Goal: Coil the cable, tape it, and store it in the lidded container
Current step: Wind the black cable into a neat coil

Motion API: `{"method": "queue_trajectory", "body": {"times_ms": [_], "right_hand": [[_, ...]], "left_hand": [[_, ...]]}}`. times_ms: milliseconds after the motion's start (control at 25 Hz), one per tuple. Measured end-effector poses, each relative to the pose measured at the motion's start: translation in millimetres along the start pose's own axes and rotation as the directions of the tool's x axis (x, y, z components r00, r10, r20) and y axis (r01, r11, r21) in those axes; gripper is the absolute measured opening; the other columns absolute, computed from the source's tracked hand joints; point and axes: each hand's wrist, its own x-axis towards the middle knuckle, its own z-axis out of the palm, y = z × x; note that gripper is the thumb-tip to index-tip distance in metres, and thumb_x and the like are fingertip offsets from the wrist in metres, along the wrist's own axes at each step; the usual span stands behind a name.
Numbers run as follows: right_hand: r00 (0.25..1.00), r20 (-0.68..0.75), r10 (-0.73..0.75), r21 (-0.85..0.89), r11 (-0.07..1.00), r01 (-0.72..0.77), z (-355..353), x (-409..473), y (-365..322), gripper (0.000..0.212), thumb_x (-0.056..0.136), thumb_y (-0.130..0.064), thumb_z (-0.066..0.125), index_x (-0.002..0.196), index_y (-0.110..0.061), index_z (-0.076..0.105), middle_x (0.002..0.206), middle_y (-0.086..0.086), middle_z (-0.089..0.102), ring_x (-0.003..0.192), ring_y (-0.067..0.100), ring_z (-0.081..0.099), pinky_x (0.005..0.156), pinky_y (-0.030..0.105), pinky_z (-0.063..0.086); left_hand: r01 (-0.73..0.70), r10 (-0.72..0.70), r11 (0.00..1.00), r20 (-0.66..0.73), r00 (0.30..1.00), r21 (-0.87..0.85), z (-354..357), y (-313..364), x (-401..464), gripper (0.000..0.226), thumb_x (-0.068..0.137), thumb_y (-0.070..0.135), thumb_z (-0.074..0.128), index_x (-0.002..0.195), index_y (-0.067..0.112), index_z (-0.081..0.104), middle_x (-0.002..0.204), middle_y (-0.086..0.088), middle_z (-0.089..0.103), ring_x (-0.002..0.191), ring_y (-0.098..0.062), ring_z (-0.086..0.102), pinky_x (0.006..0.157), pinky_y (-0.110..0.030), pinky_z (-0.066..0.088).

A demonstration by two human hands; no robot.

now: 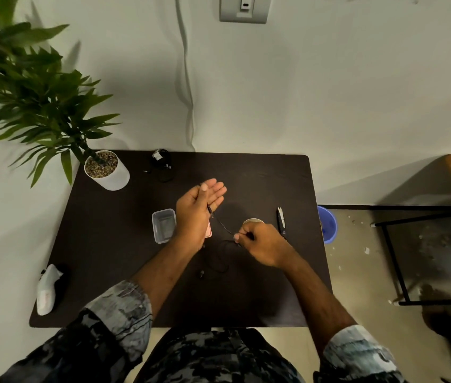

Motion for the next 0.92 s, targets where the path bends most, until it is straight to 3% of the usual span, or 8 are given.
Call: {"method": "queue_trajectory", "body": {"times_ms": [80, 200, 320, 480, 640, 720, 840, 920], "right_hand": [[0.996, 0.042, -0.083, 0.002, 0.997, 0.083, -11.0, -4.5, -14.5, 0.013, 0.1, -0.027, 0.065, 0.094, -0.018, 0.073, 0.084, -0.003, 0.071, 0.079, 0.013, 0.068, 0.075, 0.034, 0.056], [0.987, -0.021, -0.162, 0.07, 0.984, 0.163, -35.0, -5.9, -35.7, 0.01, 0.099, -0.023, 0.066, 0.09, -0.022, 0.07, 0.076, -0.008, 0.069, 0.069, 0.004, 0.063, 0.066, 0.024, 0.052], [0.958, -0.164, -0.235, 0.053, 0.968, 0.246, -57.7, 0.5, -51.4, 0.013, 0.099, -0.028, 0.067, 0.088, -0.024, 0.07, 0.074, -0.007, 0.069, 0.065, 0.005, 0.06, 0.065, 0.026, 0.051], [0.894, -0.4, -0.201, 0.126, 0.954, 0.271, -68.8, 14.8, -50.8, 0.017, 0.096, -0.036, 0.072, 0.085, -0.024, 0.069, 0.072, -0.005, 0.066, 0.062, 0.011, 0.057, 0.062, 0.028, 0.05], [0.913, -0.402, -0.069, 0.302, 0.931, 0.203, -53.2, 17.5, -45.1, 0.031, 0.103, -0.035, 0.062, 0.073, -0.026, 0.062, 0.062, -0.008, 0.055, 0.055, 0.003, 0.045, 0.056, 0.029, 0.041], [0.967, -0.233, -0.107, 0.215, 0.964, 0.159, -38.0, 7.9, -44.5, 0.032, 0.106, -0.032, 0.058, 0.078, -0.021, 0.069, 0.057, -0.015, 0.057, 0.05, 0.002, 0.046, 0.056, 0.025, 0.036], [0.984, -0.05, -0.172, 0.209, 0.961, 0.179, -37.7, -6.9, -55.5, 0.021, 0.104, -0.027, 0.061, 0.089, -0.015, 0.072, 0.062, -0.016, 0.061, 0.055, 0.0, 0.05, 0.06, 0.022, 0.04], [0.97, -0.038, -0.239, 0.283, 0.929, 0.24, -56.8, -12.0, -68.0, 0.017, 0.103, -0.022, 0.064, 0.089, -0.015, 0.071, 0.066, -0.005, 0.062, 0.057, 0.001, 0.05, 0.061, 0.024, 0.042]], "left_hand": [[-0.184, 0.161, 0.903, 0.09, 0.983, 0.388, -10.4, -10.5, 2.1, 0.026, 0.108, 0.02, 0.052, 0.123, 0.009, 0.07, 0.113, -0.001, 0.078, 0.107, -0.014, 0.076, 0.094, -0.036, 0.061], [-0.303, 0.181, 0.755, 0.26, 0.949, 0.581, -17.1, -19.1, -8.7, 0.025, 0.107, 0.021, 0.052, 0.113, 0.012, 0.075, 0.095, 0.004, 0.079, 0.089, -0.006, 0.075, 0.083, -0.03, 0.06], [-0.306, 0.118, 0.834, 0.394, 0.912, 0.46, -3.9, -19.0, -33.3, 0.036, 0.111, 0.018, 0.038, 0.091, 0.001, 0.062, 0.062, 0.006, 0.056, 0.054, -0.011, 0.051, 0.056, -0.03, 0.043], [-0.046, -0.016, 0.987, 0.371, 0.928, 0.156, 19.2, -3.5, -41.4, 0.041, 0.105, 0.035, 0.037, 0.079, 0.008, 0.053, 0.053, 0.006, 0.036, 0.046, -0.009, 0.031, 0.051, -0.032, 0.031], [-0.062, 0.078, 0.996, 0.294, 0.953, -0.064, 39.2, 29.4, -35.5, 0.041, 0.112, 0.029, 0.034, 0.083, 0.009, 0.054, 0.059, -0.002, 0.053, 0.054, -0.018, 0.05, 0.055, -0.031, 0.046], [-0.245, 0.228, 0.966, 0.165, 0.96, 0.089, 34.4, 38.4, -21.3, 0.039, 0.113, 0.023, 0.032, 0.09, 0.008, 0.06, 0.077, -0.006, 0.072, 0.07, -0.022, 0.071, 0.066, -0.033, 0.059], [-0.494, 0.393, 0.631, 0.304, 0.868, 0.598, 7.5, 40.9, -6.5, 0.033, 0.112, 0.024, 0.038, 0.098, 0.011, 0.064, 0.096, 0.001, 0.077, 0.09, -0.008, 0.075, 0.082, -0.029, 0.061], [-0.564, 0.344, 0.441, 0.449, 0.825, 0.698, -5.5, 36.3, -9.5, 0.028, 0.111, 0.025, 0.041, 0.093, 0.015, 0.062, 0.085, 0.005, 0.071, 0.078, -0.006, 0.069, 0.07, -0.027, 0.055]]}}
